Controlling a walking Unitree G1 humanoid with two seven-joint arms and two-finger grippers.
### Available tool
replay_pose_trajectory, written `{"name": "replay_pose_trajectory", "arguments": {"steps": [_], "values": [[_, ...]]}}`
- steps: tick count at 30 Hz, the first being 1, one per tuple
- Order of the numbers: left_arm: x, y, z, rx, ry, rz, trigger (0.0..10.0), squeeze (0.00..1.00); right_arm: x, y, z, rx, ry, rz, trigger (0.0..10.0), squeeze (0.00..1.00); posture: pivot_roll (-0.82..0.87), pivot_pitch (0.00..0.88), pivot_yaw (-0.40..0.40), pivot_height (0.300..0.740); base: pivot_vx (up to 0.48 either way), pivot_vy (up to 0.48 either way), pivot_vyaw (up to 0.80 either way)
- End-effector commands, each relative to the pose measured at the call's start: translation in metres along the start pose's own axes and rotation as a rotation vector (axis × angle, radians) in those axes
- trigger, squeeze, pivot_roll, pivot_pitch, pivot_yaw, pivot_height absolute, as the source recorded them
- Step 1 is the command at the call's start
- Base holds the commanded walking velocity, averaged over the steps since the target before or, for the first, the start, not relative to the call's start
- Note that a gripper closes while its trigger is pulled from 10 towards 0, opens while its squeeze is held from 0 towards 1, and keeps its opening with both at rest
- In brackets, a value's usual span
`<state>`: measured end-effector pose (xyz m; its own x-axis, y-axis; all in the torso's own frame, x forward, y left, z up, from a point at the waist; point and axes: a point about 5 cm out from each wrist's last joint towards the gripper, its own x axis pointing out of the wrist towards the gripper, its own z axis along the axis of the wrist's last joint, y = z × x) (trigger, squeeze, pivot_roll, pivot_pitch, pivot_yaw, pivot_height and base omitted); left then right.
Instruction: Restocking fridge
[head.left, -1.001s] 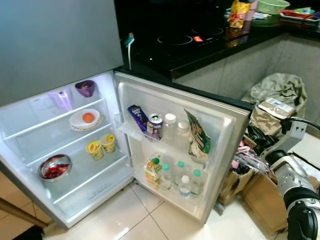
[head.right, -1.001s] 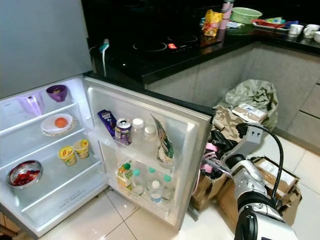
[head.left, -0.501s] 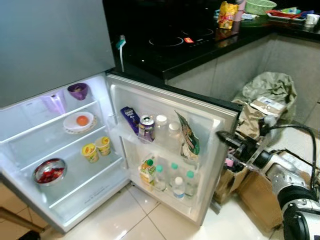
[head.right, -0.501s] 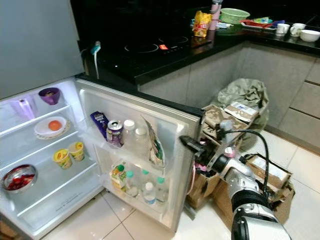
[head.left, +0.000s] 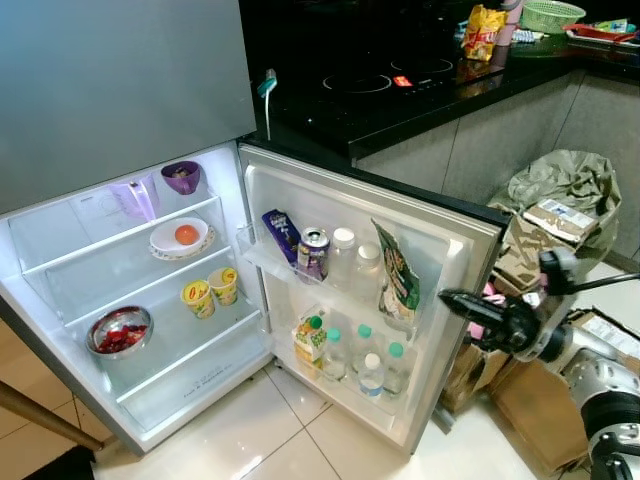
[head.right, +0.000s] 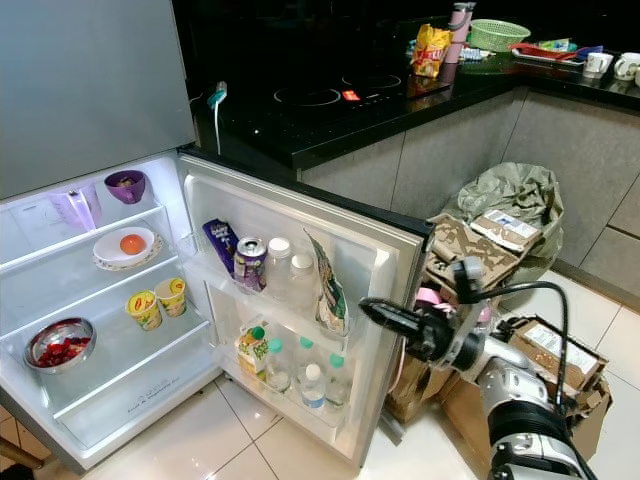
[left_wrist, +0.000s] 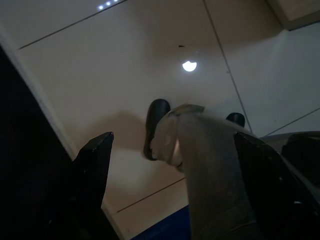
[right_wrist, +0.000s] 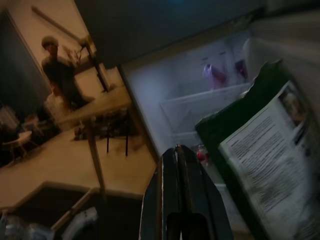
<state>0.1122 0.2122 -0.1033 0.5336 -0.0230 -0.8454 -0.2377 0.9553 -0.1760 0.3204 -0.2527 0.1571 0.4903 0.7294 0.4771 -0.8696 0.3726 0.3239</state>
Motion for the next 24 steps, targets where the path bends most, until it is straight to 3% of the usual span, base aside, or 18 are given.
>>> {"name": "replay_pose_trajectory", "arguments": {"steps": [1, 3, 9, 10, 13, 14, 15, 24], "values": [[-0.002, 0.001, -0.006, -0.001, 0.015, 0.003, 10.0, 0.00, -0.003, 0.001, 0.035, -0.053, -0.180, 0.000, 10.0, 0.00, -0.06, 0.026, 0.007, 0.740, 0.000, 0.000, 0.00], [-0.002, 0.001, -0.007, 0.001, 0.018, 0.002, 10.0, 0.00, -0.008, 0.000, 0.054, -0.083, -0.297, -0.027, 10.0, 0.00, -0.06, 0.027, 0.009, 0.740, 0.000, 0.000, 0.00], [-0.002, 0.001, -0.007, 0.003, 0.019, -0.001, 10.0, 0.00, -0.014, -0.003, 0.083, -0.131, -0.459, -0.106, 10.0, 0.00, -0.06, 0.029, 0.011, 0.740, 0.000, 0.000, 0.00], [-0.002, 0.001, -0.006, 0.004, 0.019, -0.002, 10.0, 0.00, -0.012, -0.007, 0.090, -0.160, -0.476, -0.193, 10.0, 0.00, -0.06, 0.031, 0.013, 0.740, 0.000, 0.000, 0.00], [-0.002, 0.002, -0.007, 0.007, 0.019, -0.003, 10.0, 0.00, -0.005, -0.022, 0.093, -0.188, -0.459, -0.435, 10.0, 0.00, -0.06, 0.040, 0.015, 0.740, 0.000, 0.000, 0.00], [-0.002, 0.002, -0.007, 0.007, 0.019, -0.003, 10.0, 0.00, -0.005, -0.022, 0.093, -0.188, -0.459, -0.435, 10.0, 0.00, -0.06, 0.040, 0.015, 0.740, 0.000, 0.000, 0.00], [-0.003, 0.003, -0.008, 0.009, 0.021, -0.003, 10.0, 0.00, -0.003, -0.029, 0.090, -0.200, -0.415, -0.577, 10.0, 0.00, -0.06, 0.051, 0.018, 0.740, 0.000, 0.000, 0.00], [-0.012, 0.016, -0.023, 0.031, 0.051, -0.002, 10.0, 0.00, 0.012, -0.039, 0.086, -0.187, -0.374, -0.742, 10.0, 0.00, -0.02, 0.132, 0.041, 0.740, 0.000, 0.000, 0.00]]}}
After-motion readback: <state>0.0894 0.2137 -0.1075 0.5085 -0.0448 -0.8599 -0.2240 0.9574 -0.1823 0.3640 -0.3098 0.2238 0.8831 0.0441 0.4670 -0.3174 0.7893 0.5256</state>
